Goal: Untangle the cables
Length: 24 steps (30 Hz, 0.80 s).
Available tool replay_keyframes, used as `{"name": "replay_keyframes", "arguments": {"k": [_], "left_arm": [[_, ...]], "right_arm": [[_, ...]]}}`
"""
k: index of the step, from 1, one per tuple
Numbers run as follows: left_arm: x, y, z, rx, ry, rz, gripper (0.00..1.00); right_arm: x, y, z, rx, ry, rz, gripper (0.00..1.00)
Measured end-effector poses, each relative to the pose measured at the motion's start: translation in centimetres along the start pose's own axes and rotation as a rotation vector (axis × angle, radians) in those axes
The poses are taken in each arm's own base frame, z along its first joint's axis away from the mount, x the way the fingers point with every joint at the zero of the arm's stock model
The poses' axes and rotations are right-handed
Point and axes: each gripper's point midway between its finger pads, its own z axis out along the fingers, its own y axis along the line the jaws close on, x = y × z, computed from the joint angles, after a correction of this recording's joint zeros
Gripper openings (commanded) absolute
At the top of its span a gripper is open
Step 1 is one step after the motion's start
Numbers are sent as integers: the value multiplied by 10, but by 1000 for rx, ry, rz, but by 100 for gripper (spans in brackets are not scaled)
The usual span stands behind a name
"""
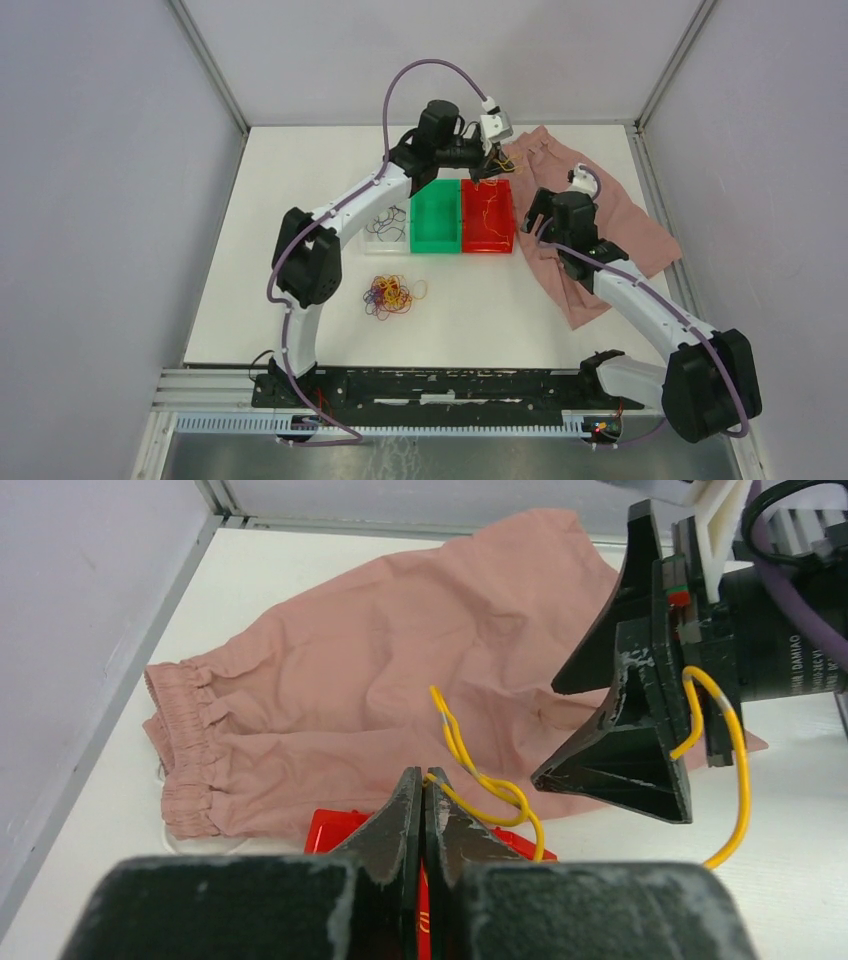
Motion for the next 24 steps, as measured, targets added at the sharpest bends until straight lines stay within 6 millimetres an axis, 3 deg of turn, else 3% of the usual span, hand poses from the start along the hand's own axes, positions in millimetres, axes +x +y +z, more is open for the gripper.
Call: {"name": "replay_keyframes", "arguments": {"k": [6, 13, 14, 16, 19, 21, 24], "left_arm": [[17, -2, 7, -20, 34, -11, 3], [82, -24, 11, -44, 204, -113, 5], [89, -27, 11, -49, 229, -126, 10], [99, -30, 12, -58, 267, -140, 30], [112, -34, 14, -53, 321, -170, 47], [120, -37, 13, -45, 355, -183, 67], [128, -43, 6, -24, 413, -191, 76]], "right_arm": [[-1, -5, -4, -1, -7, 36, 81], [-17, -14, -10, 11, -52, 78, 81], [-18, -15, -10, 14, -55, 82, 81], [-20, -17, -11, 18, -57, 86, 81], [-19, -19, -12, 23, -54, 87, 81], [-18, -19, -12, 18, -46, 86, 81], [-16, -18, -12, 12, -35, 84, 81]]}}
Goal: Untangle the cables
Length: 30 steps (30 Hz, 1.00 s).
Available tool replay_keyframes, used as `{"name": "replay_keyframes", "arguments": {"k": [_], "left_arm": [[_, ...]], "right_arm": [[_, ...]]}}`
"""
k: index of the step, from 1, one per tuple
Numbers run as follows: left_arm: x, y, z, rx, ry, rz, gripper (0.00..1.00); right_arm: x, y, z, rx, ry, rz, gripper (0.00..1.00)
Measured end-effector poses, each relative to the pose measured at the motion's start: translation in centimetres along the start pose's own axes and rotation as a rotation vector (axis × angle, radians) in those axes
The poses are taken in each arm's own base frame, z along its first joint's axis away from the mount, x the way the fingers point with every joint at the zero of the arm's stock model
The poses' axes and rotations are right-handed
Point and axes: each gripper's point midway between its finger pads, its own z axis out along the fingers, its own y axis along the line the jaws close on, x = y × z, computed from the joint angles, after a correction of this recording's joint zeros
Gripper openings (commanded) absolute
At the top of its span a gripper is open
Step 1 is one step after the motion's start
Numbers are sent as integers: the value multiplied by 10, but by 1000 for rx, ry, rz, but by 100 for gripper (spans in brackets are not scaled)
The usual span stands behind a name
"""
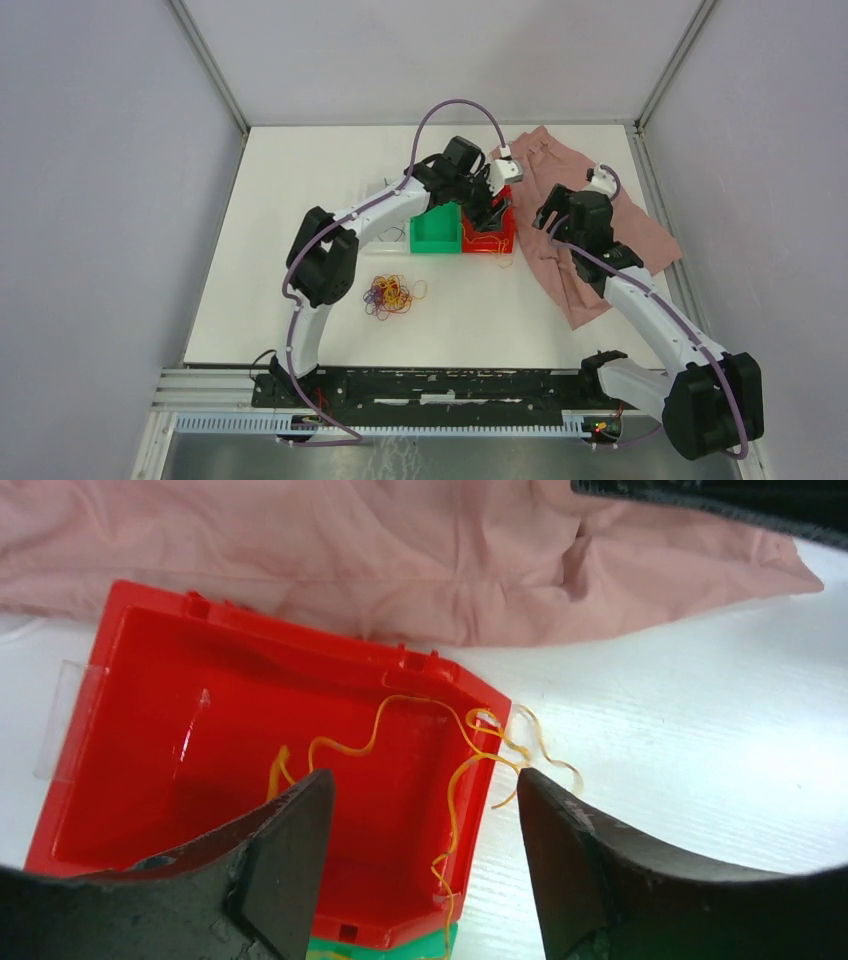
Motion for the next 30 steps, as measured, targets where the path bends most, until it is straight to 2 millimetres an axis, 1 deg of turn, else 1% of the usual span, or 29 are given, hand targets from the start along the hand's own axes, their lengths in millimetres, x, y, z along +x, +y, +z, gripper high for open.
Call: {"name": "replay_keyframes", "arguments": {"k": [4, 8, 10, 12, 14, 16, 19, 20, 21, 24, 26, 28, 30], "left_arm": [[15, -1, -6, 0, 73, 11, 76], [27, 4, -12, -15, 119, -5, 79], [28, 9, -18, -24, 127, -18, 80], [21, 17, -28, -32, 121, -32, 84], [1, 27, -44, -40, 85, -40, 85], [-28, 42, -68, -57, 23, -40, 86], [-54, 62, -101, -84, -52, -37, 86], [-56, 68, -113, -92, -65, -45, 86], [-54, 75, -127, -105, -70, -63, 87], [-44, 86, -155, -123, -64, -114, 86], [-36, 91, -175, -134, -59, -154, 85], [-30, 92, -192, -143, -59, -181, 85], [-25, 86, -207, -145, -61, -202, 85]], "right_arm": [[-5, 6, -1, -20, 7, 2, 81], [-8, 17, -1, -66, 19, 6, 81], [-2, 24, 0, -104, 48, 5, 79], [9, 35, 2, -160, 95, 1, 78], [24, 44, 5, -211, 160, -9, 78], [43, 52, 6, -248, 227, -30, 78], [67, 64, 2, -296, 305, -79, 77], [78, 68, -1, -313, 340, -105, 77], [88, 72, -4, -325, 375, -129, 77], [107, 78, -7, -334, 440, -178, 78], [117, 78, -7, -325, 477, -207, 78], [128, 76, -4, -310, 516, -228, 78], [140, 72, 1, -288, 562, -244, 76]]}}
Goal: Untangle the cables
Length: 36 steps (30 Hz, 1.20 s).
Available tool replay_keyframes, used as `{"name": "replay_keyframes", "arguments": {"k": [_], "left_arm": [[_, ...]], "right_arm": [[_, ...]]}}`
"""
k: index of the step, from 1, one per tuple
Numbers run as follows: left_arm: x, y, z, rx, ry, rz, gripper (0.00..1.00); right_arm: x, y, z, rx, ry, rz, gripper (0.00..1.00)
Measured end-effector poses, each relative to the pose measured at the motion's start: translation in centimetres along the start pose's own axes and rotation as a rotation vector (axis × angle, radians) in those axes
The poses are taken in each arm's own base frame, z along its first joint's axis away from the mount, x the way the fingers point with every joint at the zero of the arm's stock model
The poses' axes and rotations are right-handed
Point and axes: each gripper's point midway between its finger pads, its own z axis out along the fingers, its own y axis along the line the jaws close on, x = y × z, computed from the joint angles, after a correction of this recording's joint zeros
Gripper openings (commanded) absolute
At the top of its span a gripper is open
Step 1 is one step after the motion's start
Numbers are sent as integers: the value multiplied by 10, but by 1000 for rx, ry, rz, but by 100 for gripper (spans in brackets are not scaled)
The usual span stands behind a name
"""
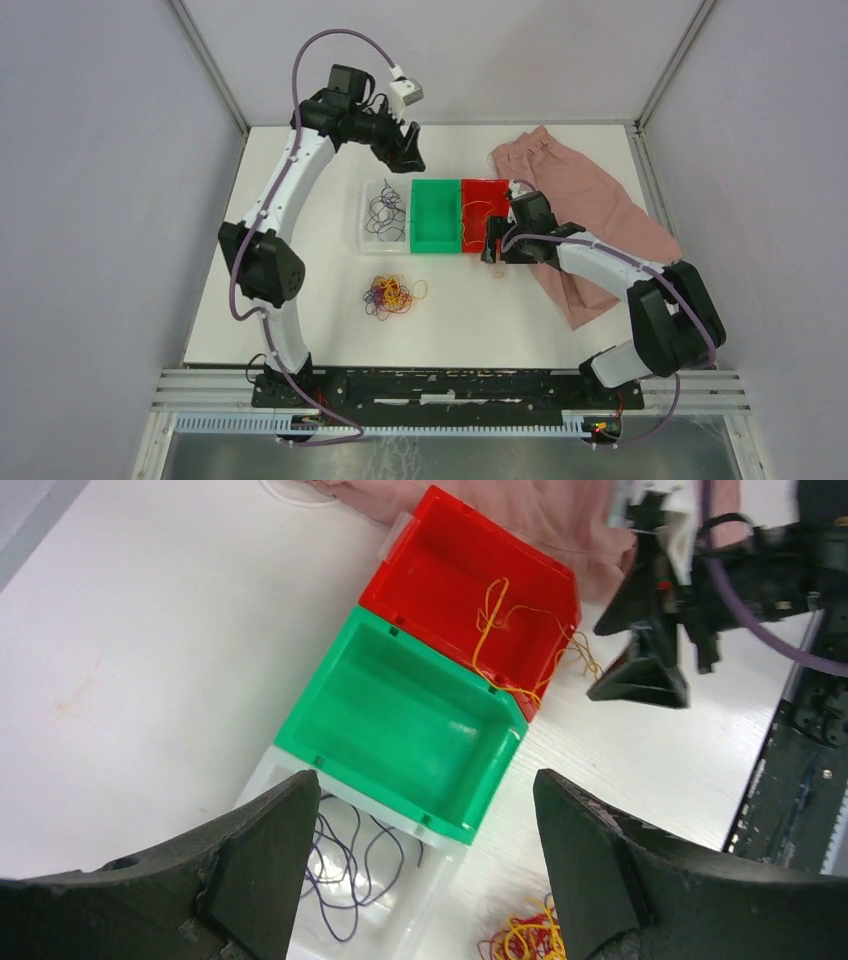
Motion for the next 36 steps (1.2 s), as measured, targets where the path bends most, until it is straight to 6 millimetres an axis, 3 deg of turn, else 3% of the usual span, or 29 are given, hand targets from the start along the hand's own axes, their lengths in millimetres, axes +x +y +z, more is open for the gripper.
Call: {"name": "replay_keyframes", "arguments": {"k": [3, 5, 11, 13, 25, 29, 34, 36], "left_arm": [[2, -11, -21, 1, -11, -9, 85], [2, -22, -32, 7, -22, -4, 84], [-1, -48, -52, 27, -60, 24, 82], [1, -51, -54, 34, -61, 23, 82], [20, -55, -48, 50, -35, -3, 82], [19, -58, -52, 47, -45, 14, 82], [18, -61, -56, 43, -55, 41, 82], [19, -62, -57, 44, -55, 44, 82]], "right_arm": [[11, -5, 12, 20, 58, -6, 71], [15, -8, 18, 34, 89, -11, 61], [7, -3, 19, 32, 88, -23, 10], [-1, 1, 16, 22, 67, -27, 1], [-67, 15, 0, 68, -56, -64, 0], [-85, 11, 23, 127, -57, -93, 0], [-81, 4, 56, 214, -2, -165, 0], [-77, 4, 67, 238, 17, -197, 5]]}}
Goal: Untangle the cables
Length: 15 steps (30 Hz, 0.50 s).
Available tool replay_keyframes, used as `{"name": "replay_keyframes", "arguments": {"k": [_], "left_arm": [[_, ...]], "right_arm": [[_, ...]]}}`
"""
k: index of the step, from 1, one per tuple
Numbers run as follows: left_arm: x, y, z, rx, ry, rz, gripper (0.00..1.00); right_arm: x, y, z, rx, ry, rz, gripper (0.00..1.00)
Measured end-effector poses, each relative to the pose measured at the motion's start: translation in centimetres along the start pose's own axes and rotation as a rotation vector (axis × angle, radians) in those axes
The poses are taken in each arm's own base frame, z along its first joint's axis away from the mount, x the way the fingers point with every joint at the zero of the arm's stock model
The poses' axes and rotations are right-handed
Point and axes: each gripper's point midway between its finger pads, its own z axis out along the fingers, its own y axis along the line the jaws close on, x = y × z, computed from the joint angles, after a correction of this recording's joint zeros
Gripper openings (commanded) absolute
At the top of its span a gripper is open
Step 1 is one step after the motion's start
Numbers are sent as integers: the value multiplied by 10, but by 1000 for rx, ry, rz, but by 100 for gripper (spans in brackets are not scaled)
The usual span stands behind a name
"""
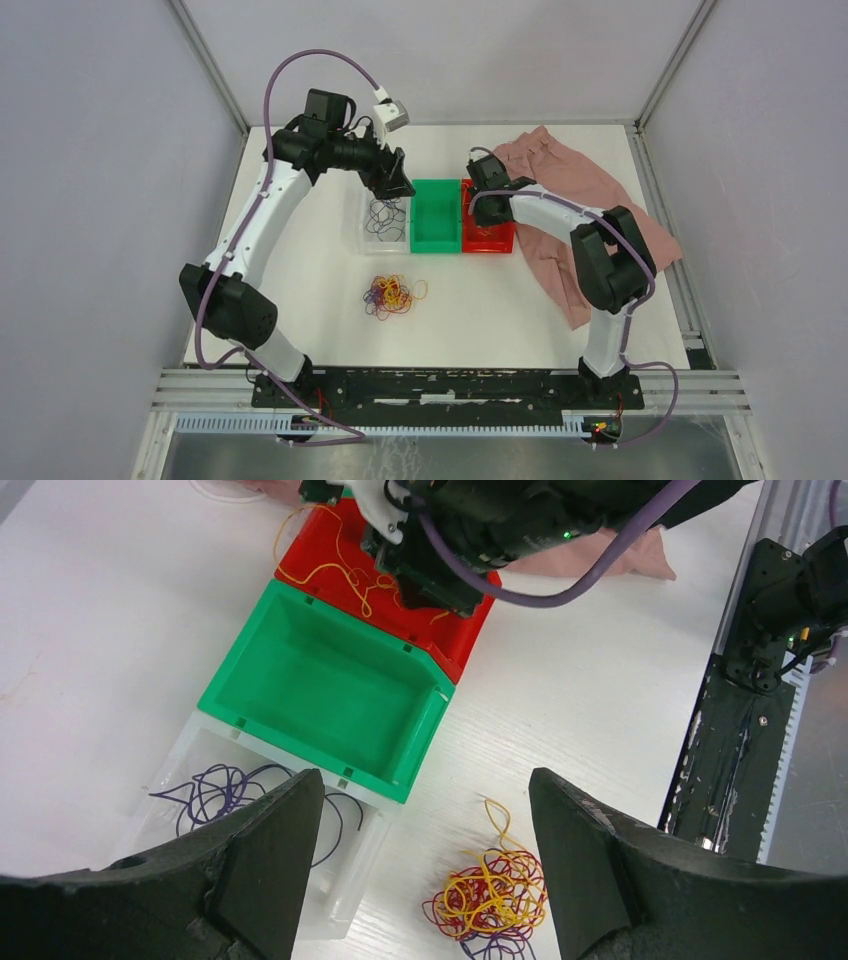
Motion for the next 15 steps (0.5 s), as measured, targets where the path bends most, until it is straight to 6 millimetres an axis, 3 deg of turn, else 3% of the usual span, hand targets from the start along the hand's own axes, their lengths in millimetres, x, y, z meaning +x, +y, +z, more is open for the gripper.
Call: {"name": "replay_keyframes", "arguments": {"k": [2, 6, 11, 15], "left_arm": [[1, -1, -1, 2, -1, 2, 82], [3, -3, -3, 2, -1, 1, 82], [4, 1, -5, -6, -2, 6, 82], [5, 5, -8, -17, -3, 3, 82]], "right_arm": [[4, 2, 8, 18, 12, -26, 12], [11, 2, 14, 49, 25, -81, 38], [2, -2, 5, 74, -10, -104, 47], [-21, -3, -26, 60, -86, -85, 50]]}}
